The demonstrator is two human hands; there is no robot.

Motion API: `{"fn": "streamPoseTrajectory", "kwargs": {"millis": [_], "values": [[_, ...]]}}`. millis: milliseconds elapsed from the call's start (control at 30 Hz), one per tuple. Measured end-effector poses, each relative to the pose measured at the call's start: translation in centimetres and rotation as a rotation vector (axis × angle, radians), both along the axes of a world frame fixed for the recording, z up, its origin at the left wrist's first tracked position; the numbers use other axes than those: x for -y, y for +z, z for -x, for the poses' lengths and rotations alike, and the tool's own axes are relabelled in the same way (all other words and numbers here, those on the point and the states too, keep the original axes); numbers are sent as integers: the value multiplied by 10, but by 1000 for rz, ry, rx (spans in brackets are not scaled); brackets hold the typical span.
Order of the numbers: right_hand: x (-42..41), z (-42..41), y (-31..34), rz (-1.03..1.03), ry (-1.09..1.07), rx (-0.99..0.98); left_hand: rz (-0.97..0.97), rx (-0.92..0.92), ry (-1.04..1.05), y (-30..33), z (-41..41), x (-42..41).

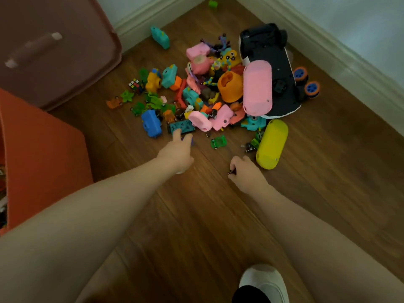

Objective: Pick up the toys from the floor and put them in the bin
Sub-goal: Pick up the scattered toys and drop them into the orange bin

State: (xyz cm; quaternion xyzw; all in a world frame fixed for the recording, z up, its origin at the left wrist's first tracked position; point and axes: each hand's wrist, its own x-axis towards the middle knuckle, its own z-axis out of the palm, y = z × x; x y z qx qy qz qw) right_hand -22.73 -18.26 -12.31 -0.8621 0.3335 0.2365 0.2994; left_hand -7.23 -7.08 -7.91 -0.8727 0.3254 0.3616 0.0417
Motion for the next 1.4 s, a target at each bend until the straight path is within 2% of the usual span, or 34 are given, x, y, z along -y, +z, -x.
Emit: {"fn": "streamPoseTrajectory", "kwargs": {"millis": [133, 200, 267, 367, 433, 500, 567, 633, 700, 767, 833, 1000, 1167, 1267, 1400], "values": [[11, -5, -1, 2, -99, 125, -47, 131, -37, -17, -1, 18], [15, -5, -1, -78, -208, 202, -35, 216, -78, -25, -1, 21], [20, -7, 4, -287, -430, 271, -25, 264, -105, -34, -3, 22], [25, -17, 16, -718, -817, 306, -42, 229, -87, -43, -7, 20], [27, -25, 19, -789, -931, 280, -29, 190, -72, -45, -10, 14], [25, -31, 13, -566, -793, 247, 39, 190, -82, -46, -14, 5], [20, -32, 8, -212, -532, 269, 127, 248, -127, -45, -17, -5], [15, -37, 2, 57, -274, 346, 178, 354, -174, -45, -21, -14], [11, -45, -1, 182, -28, 360, 144, 398, -167, -45, -28, -19], [8, -52, -4, 192, 173, 242, 85, 374, -159, -47, -35, -21], [5, -57, -6, 178, 276, 133, 65, 316, -156, -48, -42, -20], [3, -59, -8, 215, 315, 85, 73, 213, -141, -45, -50, -14], [0, -50, -8, 166, 283, 10, 104, 158, -39, -43, -41, -16], [-1, -46, -6, 66, 159, 5, 71, 159, -39, -43, -32, -18], [3, -42, 0, -135, -134, 52, 44, 81, -20, -43, -22, -21]]}}
